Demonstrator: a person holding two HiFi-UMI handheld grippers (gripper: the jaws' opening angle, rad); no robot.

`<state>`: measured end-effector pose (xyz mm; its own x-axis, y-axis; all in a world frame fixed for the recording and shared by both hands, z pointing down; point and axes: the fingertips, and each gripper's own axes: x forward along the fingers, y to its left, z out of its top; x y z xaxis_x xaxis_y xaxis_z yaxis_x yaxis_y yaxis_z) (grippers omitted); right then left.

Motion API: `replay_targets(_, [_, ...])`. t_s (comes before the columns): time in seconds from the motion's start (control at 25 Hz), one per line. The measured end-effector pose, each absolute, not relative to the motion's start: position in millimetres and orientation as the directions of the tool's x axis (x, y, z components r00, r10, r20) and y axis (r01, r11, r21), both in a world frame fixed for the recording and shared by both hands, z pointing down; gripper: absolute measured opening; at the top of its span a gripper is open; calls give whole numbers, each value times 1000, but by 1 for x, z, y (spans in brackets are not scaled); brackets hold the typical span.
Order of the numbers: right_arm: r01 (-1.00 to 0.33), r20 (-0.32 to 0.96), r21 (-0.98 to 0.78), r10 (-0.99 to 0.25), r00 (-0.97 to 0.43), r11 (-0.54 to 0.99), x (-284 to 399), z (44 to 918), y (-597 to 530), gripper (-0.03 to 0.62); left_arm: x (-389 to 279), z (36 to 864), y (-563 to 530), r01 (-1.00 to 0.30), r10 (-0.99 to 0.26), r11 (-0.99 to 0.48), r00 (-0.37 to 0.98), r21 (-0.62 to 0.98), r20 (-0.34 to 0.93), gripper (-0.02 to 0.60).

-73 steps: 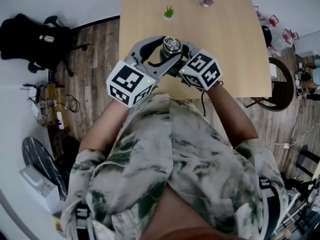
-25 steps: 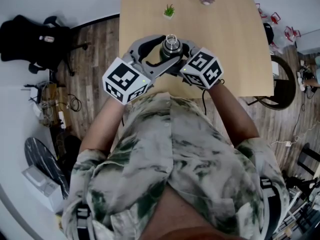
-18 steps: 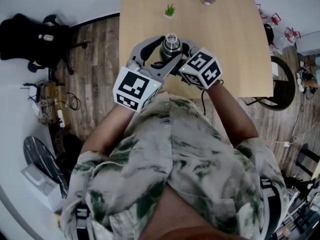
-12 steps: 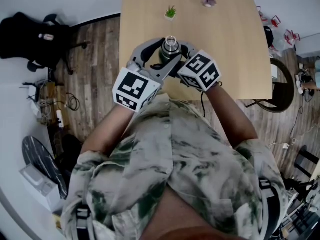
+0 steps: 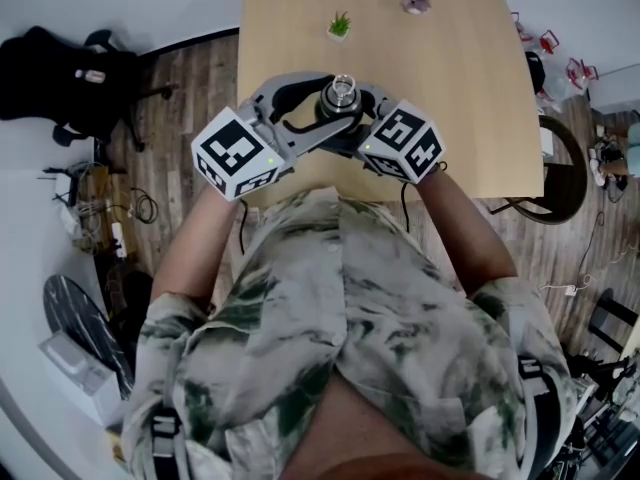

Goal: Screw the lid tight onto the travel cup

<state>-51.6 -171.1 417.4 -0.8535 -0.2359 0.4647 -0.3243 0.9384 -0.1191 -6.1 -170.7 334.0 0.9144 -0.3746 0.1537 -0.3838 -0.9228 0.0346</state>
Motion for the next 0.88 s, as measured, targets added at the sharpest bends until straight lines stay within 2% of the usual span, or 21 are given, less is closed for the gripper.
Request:
replay_targets(0.12, [-338,470,-126,-244,-848,933,-53,419,-172,405,-9,335,-172,-398,-386,-916,909,53,158,247])
replay_targets(0.32, [-393,478,-141,-286,-831,909,-51,423,-180,405,-8,338,-179,-551,-536,-833,825,47,180,256])
replay_targets(0.6, [-418,495,-126,-308,-812,900,-54,425,-183,405,-11,339,-185,-686,-666,-726,719,50,199,262])
replay_targets(0.88, [-411,497,-121,-303,-813,904,-55,426,-179,404,-11,341,-181,-651,-633,-758,748,33,202,255])
